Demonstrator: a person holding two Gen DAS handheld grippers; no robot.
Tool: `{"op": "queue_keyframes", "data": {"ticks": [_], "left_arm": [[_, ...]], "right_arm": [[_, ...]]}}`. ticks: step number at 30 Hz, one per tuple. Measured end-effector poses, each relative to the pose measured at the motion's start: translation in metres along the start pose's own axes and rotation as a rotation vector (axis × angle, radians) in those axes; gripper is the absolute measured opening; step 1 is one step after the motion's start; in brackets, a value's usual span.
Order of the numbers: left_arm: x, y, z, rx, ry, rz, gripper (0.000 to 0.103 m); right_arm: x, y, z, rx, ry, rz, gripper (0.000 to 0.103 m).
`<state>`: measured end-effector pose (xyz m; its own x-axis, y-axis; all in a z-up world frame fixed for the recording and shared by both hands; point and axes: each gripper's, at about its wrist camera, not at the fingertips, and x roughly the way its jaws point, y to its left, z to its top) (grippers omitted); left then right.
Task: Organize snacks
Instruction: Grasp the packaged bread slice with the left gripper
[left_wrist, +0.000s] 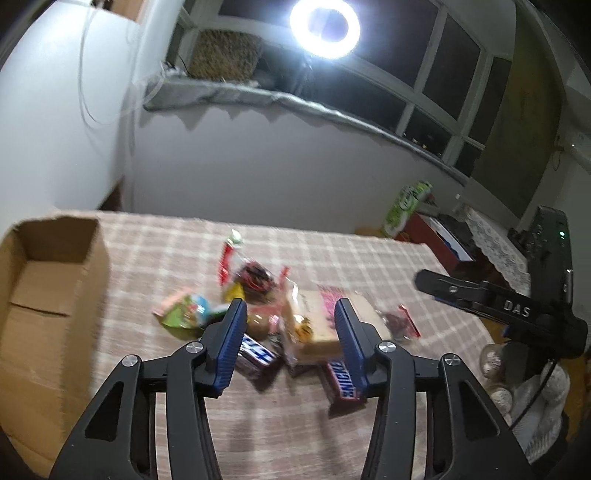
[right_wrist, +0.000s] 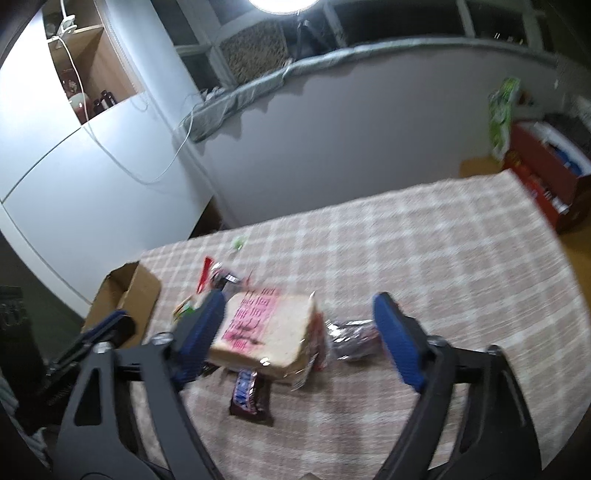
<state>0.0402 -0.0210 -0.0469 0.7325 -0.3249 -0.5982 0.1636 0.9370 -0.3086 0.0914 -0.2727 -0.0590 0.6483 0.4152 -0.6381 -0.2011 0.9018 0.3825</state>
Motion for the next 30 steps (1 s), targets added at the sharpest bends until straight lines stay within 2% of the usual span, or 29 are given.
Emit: {"op": "queue_keyframes", "data": {"ticks": [2, 8, 14, 24, 30], "left_arm": [[0.008, -0.001, -0.002, -0.01, 0.023, -0.022, 0.039], [0.033, -0.003, -0.007, -0.027, 0.097, -0.078, 0.038], [0.049, 0.004, -0.008, -0.072, 0.141, -0.103, 0.037], [0.062, 0.004, -0.011, -0.051, 0.169, -0.087, 0.037], [0.067, 0.002, -0.01, -0.039, 0.171, -0.087, 0.037]], "right_arm": [[0.009, -0.003, -0.001, 0.022, 0.042, 0.041, 0.07], [0.031, -0.006, -0.005, 0.049, 0.123, 0.104, 0.058], [0.047, -0.013, -0.008, 0.093, 0.18, 0.118, 0.058], [0.066, -0.018, -0.012, 0.129, 0.242, 0.166, 0.056], [0.072, -0.018, -0.013, 0.131, 0.253, 0.157, 0.053]]}}
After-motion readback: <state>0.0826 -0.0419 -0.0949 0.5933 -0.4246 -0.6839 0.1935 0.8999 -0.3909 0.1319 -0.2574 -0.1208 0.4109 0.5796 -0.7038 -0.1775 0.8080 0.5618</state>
